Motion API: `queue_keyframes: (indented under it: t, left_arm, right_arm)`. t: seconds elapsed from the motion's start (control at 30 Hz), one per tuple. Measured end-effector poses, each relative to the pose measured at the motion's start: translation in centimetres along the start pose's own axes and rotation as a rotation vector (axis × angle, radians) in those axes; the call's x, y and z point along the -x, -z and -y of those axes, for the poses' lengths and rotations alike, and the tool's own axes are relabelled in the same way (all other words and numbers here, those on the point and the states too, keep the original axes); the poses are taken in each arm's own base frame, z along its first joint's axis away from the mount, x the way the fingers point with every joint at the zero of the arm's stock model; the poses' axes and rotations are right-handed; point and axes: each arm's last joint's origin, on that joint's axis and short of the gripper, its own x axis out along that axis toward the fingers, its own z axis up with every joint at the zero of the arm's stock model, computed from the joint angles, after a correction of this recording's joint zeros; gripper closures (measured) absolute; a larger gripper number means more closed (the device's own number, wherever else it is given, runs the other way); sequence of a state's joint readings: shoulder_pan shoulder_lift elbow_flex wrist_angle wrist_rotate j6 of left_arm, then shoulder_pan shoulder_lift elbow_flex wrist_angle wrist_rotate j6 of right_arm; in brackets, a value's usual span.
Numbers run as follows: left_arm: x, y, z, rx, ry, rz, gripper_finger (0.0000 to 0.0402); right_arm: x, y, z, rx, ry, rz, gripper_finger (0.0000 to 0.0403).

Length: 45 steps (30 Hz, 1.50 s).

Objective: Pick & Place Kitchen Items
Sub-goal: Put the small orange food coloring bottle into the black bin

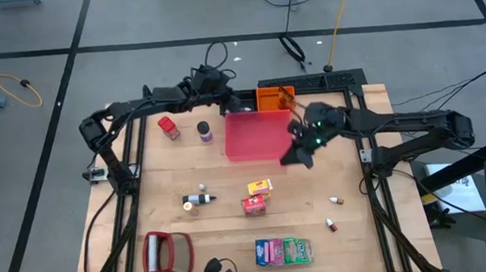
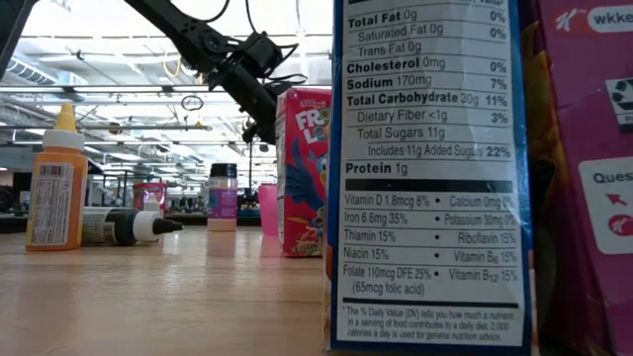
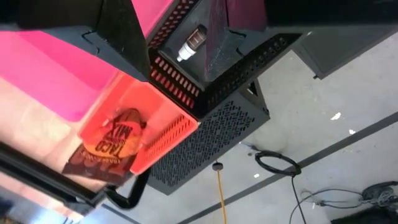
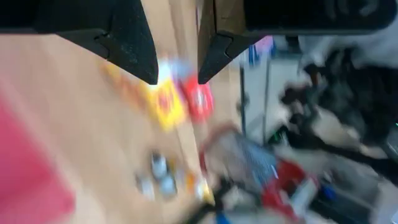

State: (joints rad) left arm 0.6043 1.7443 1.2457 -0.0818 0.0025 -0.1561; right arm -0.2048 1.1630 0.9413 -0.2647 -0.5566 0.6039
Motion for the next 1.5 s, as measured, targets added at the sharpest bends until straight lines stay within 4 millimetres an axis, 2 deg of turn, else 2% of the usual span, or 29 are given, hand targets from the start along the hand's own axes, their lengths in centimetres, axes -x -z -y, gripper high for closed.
queue_keyframes:
  t: [0.33,0.63,0.87,1.0,1.2,1.5]
  left_arm:
    - [0.0,0.1,0.5,-0.019,0.009,-0.007,0.0245]
    - [0.0,0.2,0.7,-0.021,0.013,-0.007,0.0245]
    - [0.0,0.2,1.0,-0.012,0.019,-0.007,0.0245]
    - [0.0,0.2,1.1,-0.013,0.022,-0.008,0.0245]
    - [0.0,0.3,1.3,-0.015,0.024,-0.009,0.0245]
    - [0.0,0.2,1.3,-0.014,0.024,-0.008,0.0245]
  right_arm:
    - [0.4,5.5,-2.5,-0.146,0.074,-0.340,0.0306]
    - [0.9,10.0,-3.5,-0.282,0.235,-0.664,0.0320]
    - [1.8,11.5,-3.0,-0.244,0.476,-0.705,0.0298]
    - [1.7,12.0,-2.6,-0.223,0.509,-0.706,0.0279]
    - [1.0,13.9,-0.4,-0.255,0.559,-0.743,0.0255]
    - [-0.3,15.9,2.2,-0.257,0.548,-0.730,0.0255]
